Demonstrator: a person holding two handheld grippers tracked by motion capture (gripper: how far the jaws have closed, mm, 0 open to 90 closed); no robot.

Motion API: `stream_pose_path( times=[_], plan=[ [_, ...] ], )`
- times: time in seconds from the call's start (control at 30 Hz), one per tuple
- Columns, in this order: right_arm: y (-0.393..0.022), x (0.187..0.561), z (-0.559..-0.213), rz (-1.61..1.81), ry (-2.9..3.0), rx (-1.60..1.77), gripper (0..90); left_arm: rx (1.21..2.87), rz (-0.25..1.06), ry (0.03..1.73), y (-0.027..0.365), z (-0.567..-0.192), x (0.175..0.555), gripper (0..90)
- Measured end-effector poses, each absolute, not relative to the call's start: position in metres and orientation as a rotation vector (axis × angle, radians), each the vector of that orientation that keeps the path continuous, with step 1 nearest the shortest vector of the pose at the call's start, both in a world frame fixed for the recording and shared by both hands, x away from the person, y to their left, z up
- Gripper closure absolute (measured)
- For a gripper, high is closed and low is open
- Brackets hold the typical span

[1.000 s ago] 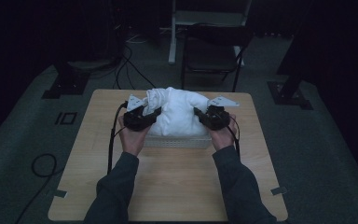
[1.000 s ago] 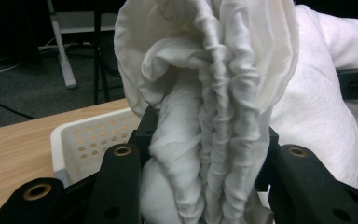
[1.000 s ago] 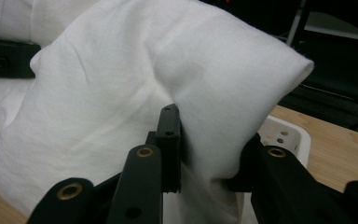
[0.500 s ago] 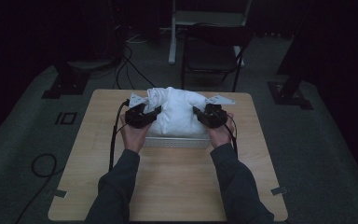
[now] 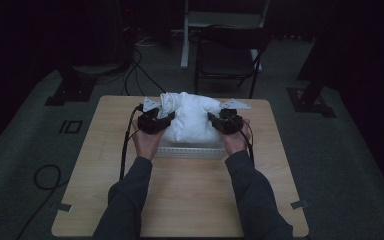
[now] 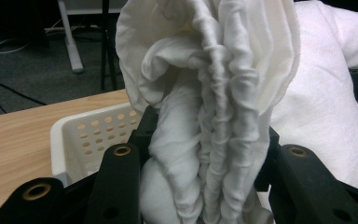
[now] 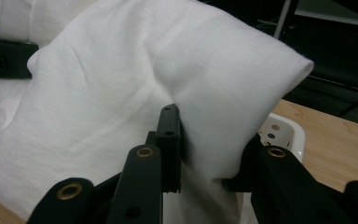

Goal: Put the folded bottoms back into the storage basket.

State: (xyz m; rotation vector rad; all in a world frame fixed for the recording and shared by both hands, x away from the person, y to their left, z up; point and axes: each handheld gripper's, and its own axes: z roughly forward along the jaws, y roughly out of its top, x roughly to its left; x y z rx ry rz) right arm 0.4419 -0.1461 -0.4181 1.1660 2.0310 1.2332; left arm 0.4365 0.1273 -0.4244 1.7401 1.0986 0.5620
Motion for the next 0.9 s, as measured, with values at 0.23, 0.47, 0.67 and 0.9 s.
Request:
stream_pose_path(
  times=[0.23, 0.47, 0.67, 0.9],
  plan=[
    [-0.143, 0.450, -0.424, 1.206, 2.046, 1.182, 71.8, 1.755, 0.559, 1.131, 0.127, -0.434, 0.446, 58.8],
    [-0.139, 0.459, -0.433, 1.174, 2.069, 1.208, 71.8, 1.779, 0.553, 1.166, 0.125, -0.445, 0.455, 58.9],
    [-0.138, 0.464, -0.442, 1.140, 2.088, 1.232, 71.8, 1.811, 0.539, 1.197, 0.121, -0.453, 0.459, 58.9],
    [-0.134, 0.467, -0.450, 1.105, 2.106, 1.241, 71.8, 1.839, 0.526, 1.232, 0.120, -0.459, 0.464, 58.9]
  ],
)
